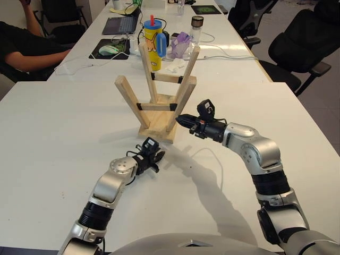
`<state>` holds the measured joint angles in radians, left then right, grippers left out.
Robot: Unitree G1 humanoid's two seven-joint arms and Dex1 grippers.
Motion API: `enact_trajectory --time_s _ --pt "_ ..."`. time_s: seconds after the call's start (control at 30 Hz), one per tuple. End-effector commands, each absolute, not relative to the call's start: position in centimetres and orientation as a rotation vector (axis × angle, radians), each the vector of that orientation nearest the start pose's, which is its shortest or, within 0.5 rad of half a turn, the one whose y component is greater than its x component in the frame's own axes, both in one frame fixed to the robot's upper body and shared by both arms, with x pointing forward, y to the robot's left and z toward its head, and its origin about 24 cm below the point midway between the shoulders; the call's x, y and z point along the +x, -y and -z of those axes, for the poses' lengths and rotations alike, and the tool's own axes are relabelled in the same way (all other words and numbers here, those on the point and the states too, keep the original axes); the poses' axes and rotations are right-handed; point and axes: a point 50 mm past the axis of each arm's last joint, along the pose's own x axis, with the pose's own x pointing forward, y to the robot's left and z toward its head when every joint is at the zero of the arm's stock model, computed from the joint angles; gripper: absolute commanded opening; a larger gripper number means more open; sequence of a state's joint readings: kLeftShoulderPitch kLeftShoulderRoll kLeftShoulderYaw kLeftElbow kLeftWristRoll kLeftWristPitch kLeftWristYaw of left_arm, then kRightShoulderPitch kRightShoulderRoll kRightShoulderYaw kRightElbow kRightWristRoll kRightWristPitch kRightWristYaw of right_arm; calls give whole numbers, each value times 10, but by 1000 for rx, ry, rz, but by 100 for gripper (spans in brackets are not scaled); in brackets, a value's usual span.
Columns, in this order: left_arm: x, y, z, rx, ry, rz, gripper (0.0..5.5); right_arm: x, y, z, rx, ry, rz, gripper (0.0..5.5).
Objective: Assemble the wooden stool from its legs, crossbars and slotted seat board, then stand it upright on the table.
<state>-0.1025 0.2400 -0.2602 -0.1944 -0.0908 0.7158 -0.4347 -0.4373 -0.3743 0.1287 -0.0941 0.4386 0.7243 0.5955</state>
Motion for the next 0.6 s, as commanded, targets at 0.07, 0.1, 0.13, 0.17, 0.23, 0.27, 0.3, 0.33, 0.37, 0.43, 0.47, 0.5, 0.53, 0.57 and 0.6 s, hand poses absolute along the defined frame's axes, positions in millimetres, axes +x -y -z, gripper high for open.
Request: enact_trajectory --time_s 0.07,0.1,0.13,0.17,0.23,0.27,0.3,0.33,0.37,0.43,0.47,0.5,0.53,0.57,0.6 --pt "246 -162 -58 135 -375 353 125 288 140 -92 -41 -383 -826 65" --pt "247 -178 -64 154 -335 264 125 290 147 -83 -77 -407 -763 65" --pt "249 -190 -67 169 -310 198 125 292 151 -73 -107 -429 -700 65" --pt "251 -200 -68 183 -295 147 125 293 154 -64 -132 -447 -643 65" --pt "258 -210 -66 221 -288 105 125 296 148 -51 -141 -452 -571 65" --pt "266 -210 -63 230 -296 110 125 297 141 -45 -142 -446 -553 65" --pt "273 -207 -57 252 -317 141 125 297 133 -40 -149 -442 -537 65" --pt "281 -203 -50 258 -344 170 125 297 124 -35 -149 -455 -527 65" --pt "287 -200 -44 267 -368 197 125 297 118 -31 -149 -460 -522 65" --pt "295 -193 -32 292 -418 265 125 298 108 -26 -135 -479 -550 65" --pt "296 -191 -27 309 -443 300 125 298 104 -24 -120 -481 -565 65" --pt "298 -189 -22 316 -461 328 125 299 100 -23 -131 -476 -583 49" --pt "299 -187 -20 321 -475 351 125 299 97 -22 -129 -475 -595 38" --pt "298 -183 -14 333 -511 406 125 300 95 -21 -124 -479 -603 25" --pt "298 -179 -11 318 -531 440 125 300 94 -20 -137 -477 -610 8"
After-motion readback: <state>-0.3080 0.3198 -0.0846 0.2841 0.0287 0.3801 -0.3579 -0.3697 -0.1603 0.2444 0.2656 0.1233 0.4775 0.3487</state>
